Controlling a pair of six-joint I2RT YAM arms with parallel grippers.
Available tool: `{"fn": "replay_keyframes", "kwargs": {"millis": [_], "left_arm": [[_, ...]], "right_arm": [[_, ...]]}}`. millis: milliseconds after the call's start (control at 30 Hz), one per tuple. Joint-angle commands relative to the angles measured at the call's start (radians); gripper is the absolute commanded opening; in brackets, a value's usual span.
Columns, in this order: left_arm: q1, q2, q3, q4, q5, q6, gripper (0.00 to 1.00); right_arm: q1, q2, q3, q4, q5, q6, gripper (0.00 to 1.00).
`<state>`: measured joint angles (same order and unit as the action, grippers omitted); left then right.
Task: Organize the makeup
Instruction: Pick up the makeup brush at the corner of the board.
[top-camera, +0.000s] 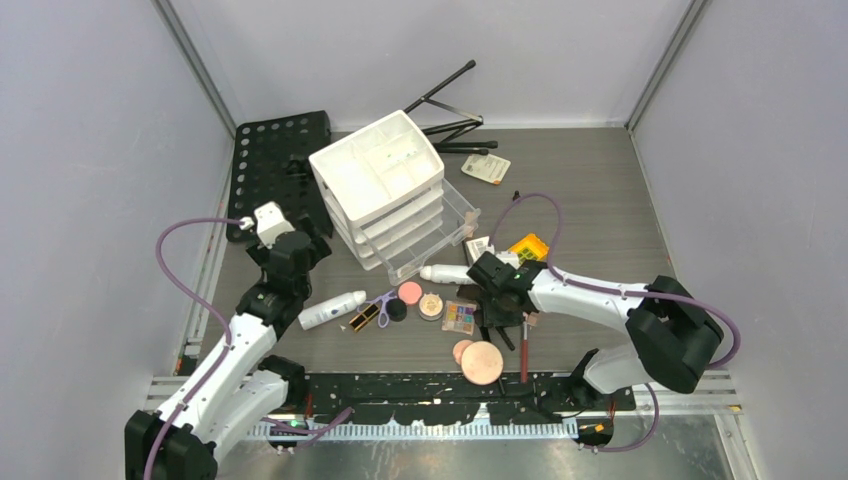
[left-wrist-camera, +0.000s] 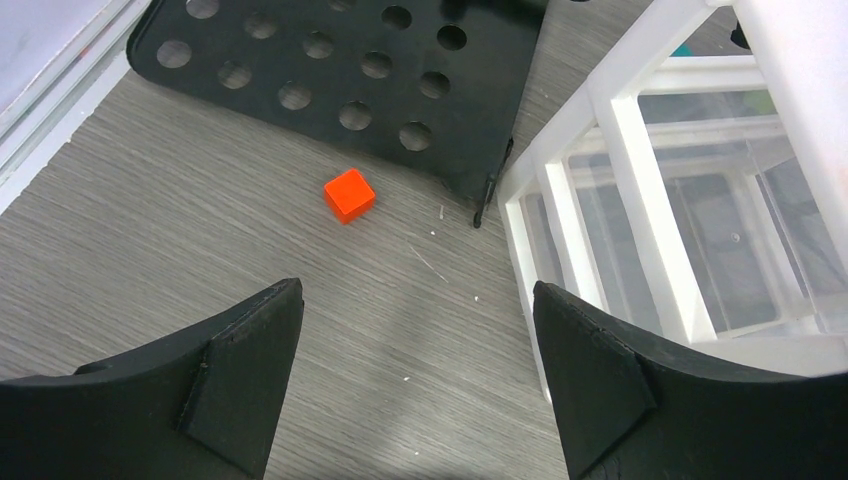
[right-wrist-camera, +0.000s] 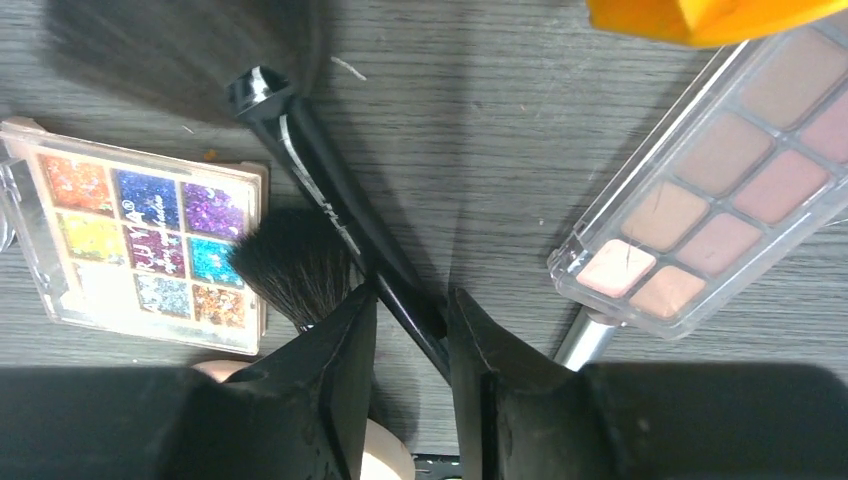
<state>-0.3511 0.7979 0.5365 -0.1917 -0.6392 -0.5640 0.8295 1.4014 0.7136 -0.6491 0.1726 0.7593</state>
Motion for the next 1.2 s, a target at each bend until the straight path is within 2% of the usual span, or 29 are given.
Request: {"fn": "replay_keyframes", "kwargs": {"millis": [0,200,367,733,900,1033,1167], "left_arm": [[0.003,0.001,0.037,0.050,-0.005,0.011,0.87],[0.003,0.003,0.038,0.051,-0.008,0.011,0.87],[0.003,0.004,0.037,0.050,-0.010,0.011,0.87],[0.003,0.001,0.037,0.050,-0.010,0.012,0.87],[0.003,-0.001,0.037,0.050,-0.014,0.012,0.87],[0.003,-0.004,0.037,0.051,-0.011,0.012,0.87],[0.003,-0.003,0.034,0.055,-0.008,0.011,0.87]], "right_arm": [[0.005,0.008,-0.001,0.017,0.025,0.003,0.35],[0.005,-0.051,0.017,-0.028,0.029,-0.017,0.31],[0.005,-0.092,0.040,-0.063,0.024,-0.020,0.15],[0.005,-0.227,0.104,-0.219,0.020,-0.022,0.08],[0.005,-0.352,0.121,-0.327,-0.066,0.002,0.04],[0.004,-0.481,0.174,-0.419,-0.064,0.027,0.03],[0.005,-0.567,0.263,-0.404,-0.086,0.004,0.00]]}}
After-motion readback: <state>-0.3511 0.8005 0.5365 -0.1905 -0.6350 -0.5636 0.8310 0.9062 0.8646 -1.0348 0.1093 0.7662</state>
